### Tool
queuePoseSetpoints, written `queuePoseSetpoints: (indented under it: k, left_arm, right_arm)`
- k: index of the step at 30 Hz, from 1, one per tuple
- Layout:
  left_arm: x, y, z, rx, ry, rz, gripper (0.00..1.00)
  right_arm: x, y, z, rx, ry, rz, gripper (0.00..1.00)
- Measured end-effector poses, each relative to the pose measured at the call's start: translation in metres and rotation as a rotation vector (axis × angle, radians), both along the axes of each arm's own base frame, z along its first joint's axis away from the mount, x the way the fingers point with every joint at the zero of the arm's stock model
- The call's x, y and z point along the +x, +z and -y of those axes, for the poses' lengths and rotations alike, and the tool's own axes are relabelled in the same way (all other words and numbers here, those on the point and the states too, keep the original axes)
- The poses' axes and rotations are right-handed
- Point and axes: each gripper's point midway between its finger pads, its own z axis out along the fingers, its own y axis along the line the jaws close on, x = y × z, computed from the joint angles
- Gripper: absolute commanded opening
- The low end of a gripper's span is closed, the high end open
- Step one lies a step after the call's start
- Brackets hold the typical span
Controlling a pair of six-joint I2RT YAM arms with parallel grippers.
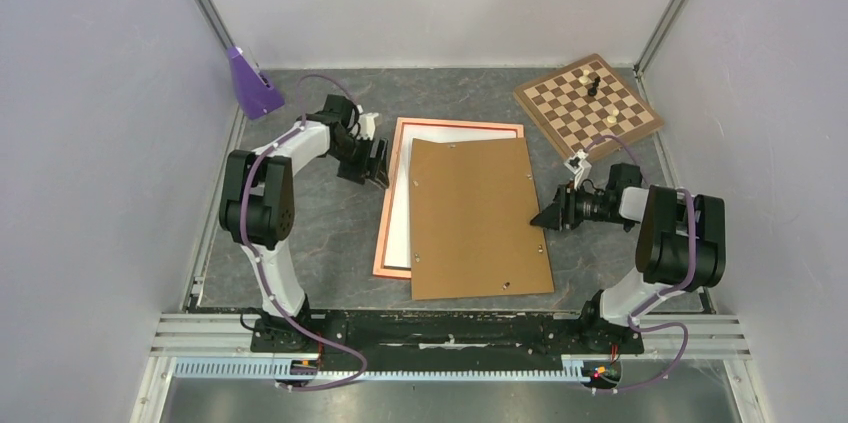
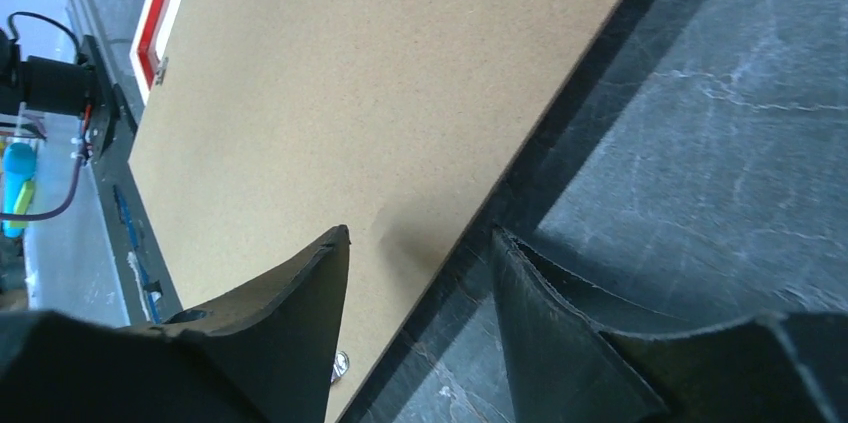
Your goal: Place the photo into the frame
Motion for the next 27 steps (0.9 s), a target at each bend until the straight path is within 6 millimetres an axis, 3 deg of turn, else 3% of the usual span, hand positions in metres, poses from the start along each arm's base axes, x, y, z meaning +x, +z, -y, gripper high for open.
queuePoseSetpoints:
  k: [3, 8, 15, 20, 27]
  left_arm:
    - [-0.009, 0.001, 0.006, -0.028, -0.016, 0.000, 0.81]
    - [-0.012, 0.004, 0.012, -0.067, -0.029, 0.014, 0.81]
    - [-0.010, 0.002, 0.010, -0.074, -0.021, 0.022, 0.81]
    - [-0.011, -0.002, 0.008, -0.073, -0.017, 0.022, 0.81]
    - [-0.014, -0.005, 0.009, -0.078, 0.005, 0.006, 0.81]
  right_arm:
    - [-0.003, 0.000, -0.006, 0.023, 0.017, -0.013, 0.54]
    - [-0.004, -0.003, -0.013, 0.048, 0.043, -0.037, 0.33]
    - [-0.009, -0.005, -0.015, 0.080, 0.034, -0.112, 0.14]
    - [-0.013, -0.001, -0.013, 0.093, 0.020, -0.132, 0.09]
    - [-0.007, 0.022, -0.010, 0.123, 0.009, -0.088, 0.00]
